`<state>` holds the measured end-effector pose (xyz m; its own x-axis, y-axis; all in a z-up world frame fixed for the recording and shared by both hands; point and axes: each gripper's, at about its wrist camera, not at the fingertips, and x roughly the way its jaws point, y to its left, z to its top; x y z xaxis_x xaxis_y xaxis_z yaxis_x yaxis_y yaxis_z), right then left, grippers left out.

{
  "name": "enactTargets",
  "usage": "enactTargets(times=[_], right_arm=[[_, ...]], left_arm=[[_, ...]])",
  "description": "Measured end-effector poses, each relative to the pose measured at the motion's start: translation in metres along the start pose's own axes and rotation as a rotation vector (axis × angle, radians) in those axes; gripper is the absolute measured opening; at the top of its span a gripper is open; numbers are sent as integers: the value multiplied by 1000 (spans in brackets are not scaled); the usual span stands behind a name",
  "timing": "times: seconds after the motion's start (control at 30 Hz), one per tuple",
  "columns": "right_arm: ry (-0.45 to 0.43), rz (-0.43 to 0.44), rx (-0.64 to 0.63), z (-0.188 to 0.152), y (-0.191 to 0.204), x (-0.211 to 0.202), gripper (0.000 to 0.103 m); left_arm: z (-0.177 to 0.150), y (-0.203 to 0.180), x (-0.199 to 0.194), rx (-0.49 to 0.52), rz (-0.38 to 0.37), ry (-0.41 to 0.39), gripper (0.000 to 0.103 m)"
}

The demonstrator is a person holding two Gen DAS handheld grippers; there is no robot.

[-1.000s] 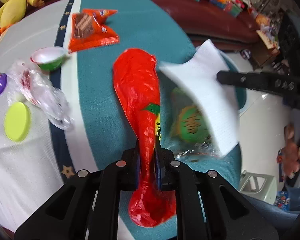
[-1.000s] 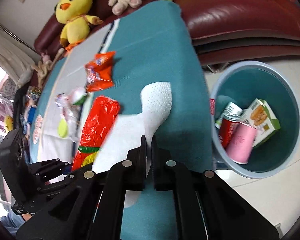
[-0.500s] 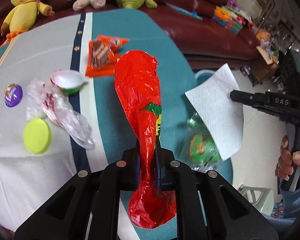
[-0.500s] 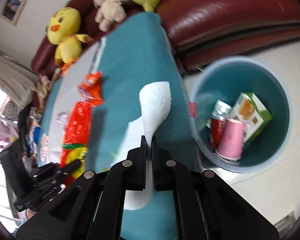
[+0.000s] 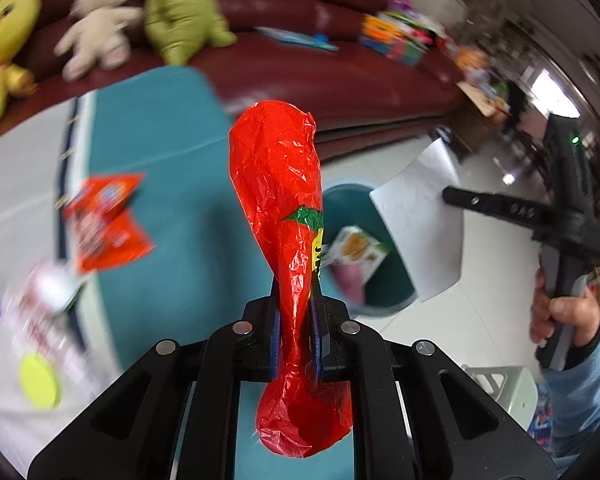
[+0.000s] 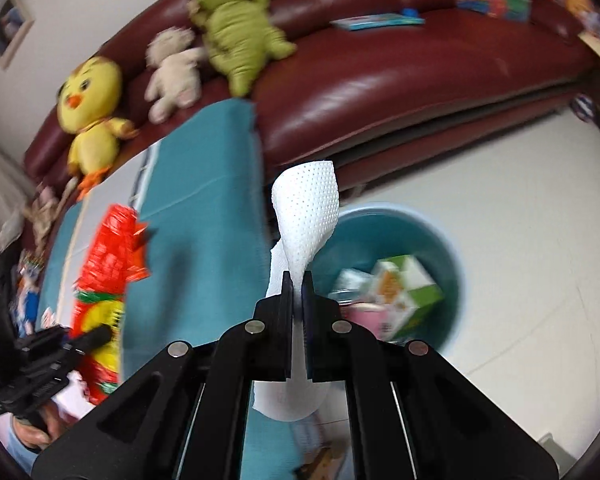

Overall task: Collect trash
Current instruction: 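Carry the red bag and paper towel over the bin and release both, then grasp the green snack packet with the right tool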

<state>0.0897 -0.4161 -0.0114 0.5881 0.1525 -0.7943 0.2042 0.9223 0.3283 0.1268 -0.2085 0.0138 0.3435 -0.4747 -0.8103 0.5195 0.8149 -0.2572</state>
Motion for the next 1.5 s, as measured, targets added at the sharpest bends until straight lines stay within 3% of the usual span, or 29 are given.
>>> enactTargets(times=[0.2,0.4,0.47,0.53,0.7,0.9,1.07,1.17,1.2,1.23,1.3,1.5], right_arm=[[-9,-44,85,1,-55,0,4],[19,-52,140,0,-88,13,4],[29,-53,149,-1,-94,18,4],[39,-50,156,-2,-98,23,4],[57,-39,173,-4,-105,34,4],[67,-30,175,-3,-106,42,5],[79,-13,170,0,-97,51,6],[93,-14,157,3,-88,60,15],[100,-21,151,4,-86,63,25],[105,-27,146,4,-84,66,45],[106,-43,140,2,-81,67,59],[122,-89,124,-4,-73,61,74]], left_arm=[[34,-57,58,86,-66,75,12],[41,-82,117,120,-81,173,14],[43,-82,134,115,-68,200,22],[46,-84,146,112,-47,206,41],[46,-79,157,101,-11,210,62],[44,-65,147,79,12,199,70],[40,-55,123,78,40,160,87],[37,-48,108,71,45,142,91],[36,-45,104,65,44,136,91],[35,-44,99,60,42,131,91],[33,-39,90,50,36,120,92],[26,-26,72,20,33,102,93]])
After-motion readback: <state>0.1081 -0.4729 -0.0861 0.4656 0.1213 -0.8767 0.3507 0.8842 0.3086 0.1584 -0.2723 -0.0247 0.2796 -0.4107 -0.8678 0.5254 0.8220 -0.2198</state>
